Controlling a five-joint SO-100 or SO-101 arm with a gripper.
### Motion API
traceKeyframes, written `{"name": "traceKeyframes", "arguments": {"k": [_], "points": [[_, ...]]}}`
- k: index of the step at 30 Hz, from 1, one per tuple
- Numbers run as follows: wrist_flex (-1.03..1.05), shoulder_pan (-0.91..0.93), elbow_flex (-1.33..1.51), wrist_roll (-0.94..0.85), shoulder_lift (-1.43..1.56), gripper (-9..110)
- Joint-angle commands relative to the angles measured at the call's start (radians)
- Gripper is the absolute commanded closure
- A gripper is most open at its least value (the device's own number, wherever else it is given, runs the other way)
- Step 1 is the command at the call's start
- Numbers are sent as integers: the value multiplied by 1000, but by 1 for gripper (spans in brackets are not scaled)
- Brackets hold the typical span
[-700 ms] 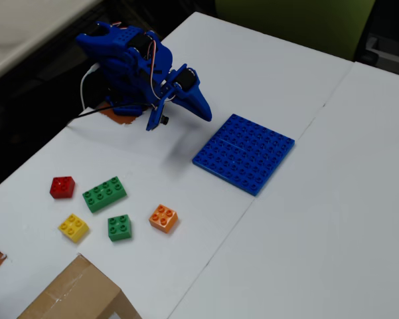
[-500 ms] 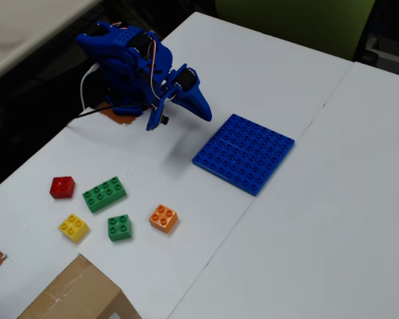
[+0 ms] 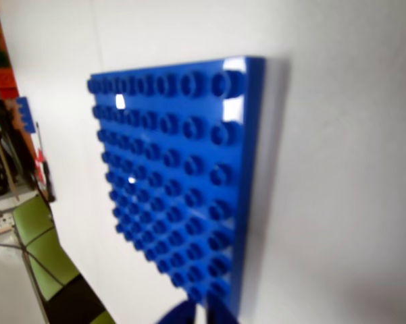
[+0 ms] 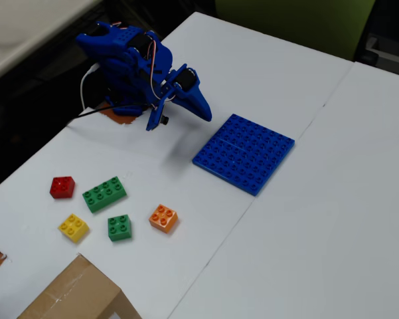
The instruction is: Pick up the 2x2 green block and go up the 8x8 blue block.
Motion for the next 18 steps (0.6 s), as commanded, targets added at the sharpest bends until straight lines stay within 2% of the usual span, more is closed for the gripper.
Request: {"name": "traceKeyframes", "arguments": {"k": [1,3,4,6,12,15,18], "points": [[-20,-6,6,-12,8,101],[-20,-21,6,-40,8,100],[-21,-25,6,-129,8,100],[-28,-25,6,-468,8,101],[31,-12,6,-1206,8,101],[87,28,6,-1511,8,101],[132,74,6,-1727,8,101]]}}
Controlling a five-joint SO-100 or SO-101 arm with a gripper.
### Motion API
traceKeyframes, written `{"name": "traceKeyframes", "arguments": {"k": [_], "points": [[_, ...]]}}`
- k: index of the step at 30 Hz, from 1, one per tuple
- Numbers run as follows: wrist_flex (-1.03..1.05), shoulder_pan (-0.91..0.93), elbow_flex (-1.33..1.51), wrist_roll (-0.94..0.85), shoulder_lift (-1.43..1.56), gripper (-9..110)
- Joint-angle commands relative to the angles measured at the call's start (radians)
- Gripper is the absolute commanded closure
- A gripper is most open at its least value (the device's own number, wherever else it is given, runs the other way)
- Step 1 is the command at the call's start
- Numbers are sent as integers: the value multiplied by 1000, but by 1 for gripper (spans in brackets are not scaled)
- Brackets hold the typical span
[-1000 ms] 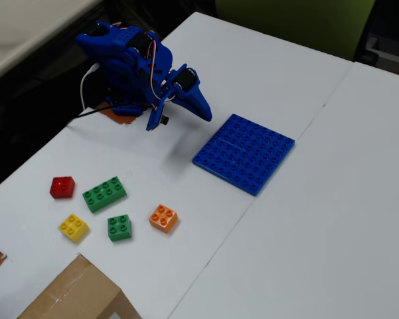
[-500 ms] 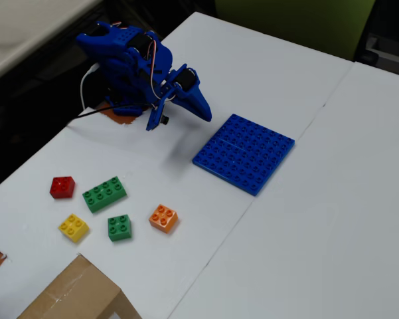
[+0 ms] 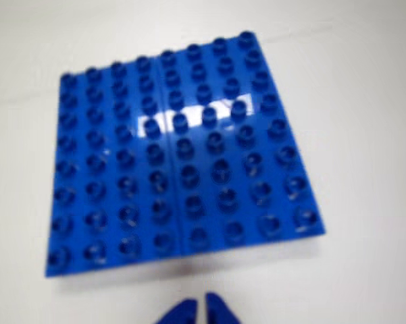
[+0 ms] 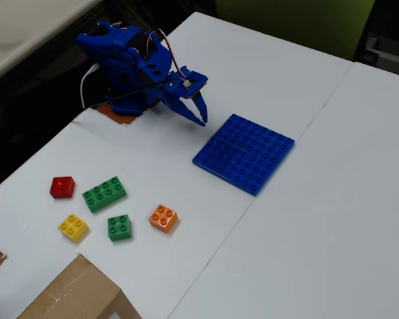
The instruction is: Pick up the 2x2 green block and go up the 8x8 blue block.
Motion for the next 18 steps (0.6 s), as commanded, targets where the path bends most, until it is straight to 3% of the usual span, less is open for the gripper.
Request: {"name": "traceKeyframes", "arguments": {"k": [1,7,18], "points": [[46,44,6,-301,8,101],[94,112,-15,-377,6,101],[548,204,-442,-426,-84,101]]}}
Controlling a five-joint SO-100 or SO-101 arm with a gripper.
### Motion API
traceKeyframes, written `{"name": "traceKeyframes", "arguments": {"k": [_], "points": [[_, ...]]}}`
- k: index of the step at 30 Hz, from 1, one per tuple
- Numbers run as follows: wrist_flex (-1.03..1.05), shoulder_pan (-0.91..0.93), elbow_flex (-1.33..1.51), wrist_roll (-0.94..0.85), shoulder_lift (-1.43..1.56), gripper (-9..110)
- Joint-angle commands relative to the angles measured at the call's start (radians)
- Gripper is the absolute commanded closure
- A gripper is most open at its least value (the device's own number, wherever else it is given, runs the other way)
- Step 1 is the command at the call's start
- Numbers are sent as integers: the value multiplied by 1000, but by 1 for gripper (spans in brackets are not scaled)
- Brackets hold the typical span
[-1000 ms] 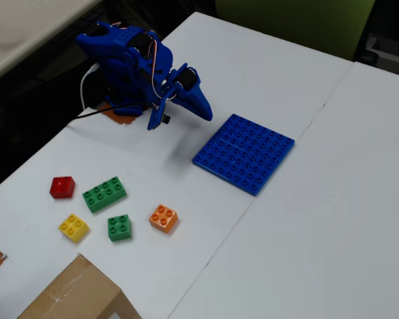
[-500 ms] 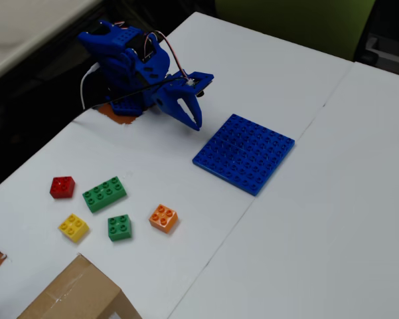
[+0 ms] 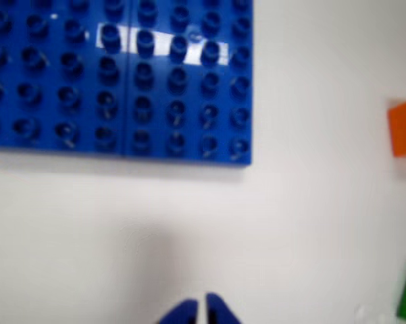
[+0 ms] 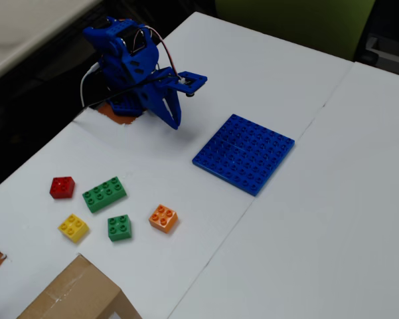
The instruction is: Pick up the 2x2 green block and go up the 8x8 blue block.
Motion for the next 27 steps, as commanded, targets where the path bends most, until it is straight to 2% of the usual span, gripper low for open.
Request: {"name": "traceKeyframes", "arguments": {"k": [1,6,14,19,23,27], "points": [[143,2,-238,6,-132,101],[327,25,-669,17,-531,101],[216,167,-928,-15,-1065,99],[268,337,-1158,-166,-1371,93],[176,445,-1177,-153,-1448,86],[89,500,-1178,-48,-1486,80]]}}
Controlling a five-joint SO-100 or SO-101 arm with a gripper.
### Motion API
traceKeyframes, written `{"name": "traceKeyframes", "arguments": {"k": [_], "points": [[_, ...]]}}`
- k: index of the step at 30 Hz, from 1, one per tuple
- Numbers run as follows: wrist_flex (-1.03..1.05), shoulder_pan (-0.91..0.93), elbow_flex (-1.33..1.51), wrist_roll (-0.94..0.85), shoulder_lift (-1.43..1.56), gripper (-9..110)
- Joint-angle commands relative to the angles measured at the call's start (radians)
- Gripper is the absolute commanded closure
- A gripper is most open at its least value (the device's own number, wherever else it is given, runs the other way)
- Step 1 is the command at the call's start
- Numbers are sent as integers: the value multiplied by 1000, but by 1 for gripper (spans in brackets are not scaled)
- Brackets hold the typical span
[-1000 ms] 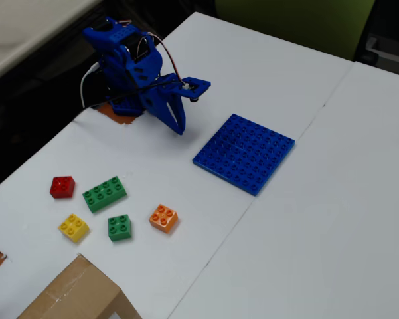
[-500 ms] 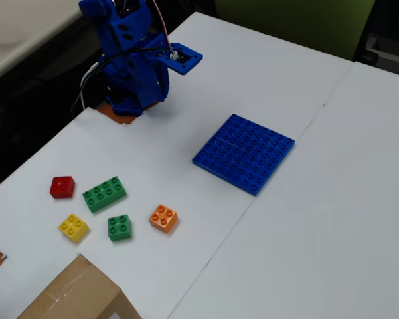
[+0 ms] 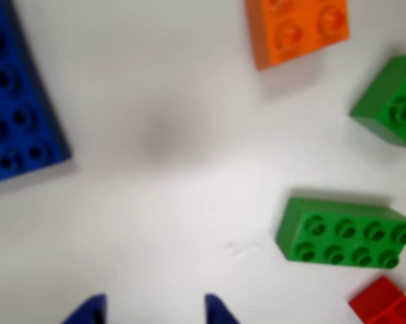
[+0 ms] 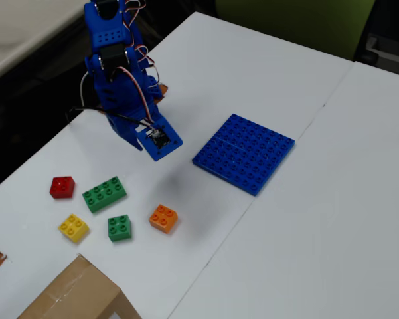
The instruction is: Pick up the 2x2 green block and go up the 8x8 blue block.
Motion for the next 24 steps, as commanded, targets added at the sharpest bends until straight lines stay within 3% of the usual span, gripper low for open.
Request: {"name": "traceKeyframes", "arguments": {"k": [1,9,15,24], "points": [[-78,28,-46,72,-11,79],[216,77,-663,143,-431,76],[84,120,-744,144,-592,73],[57,179,-925,215,-736,65]]}}
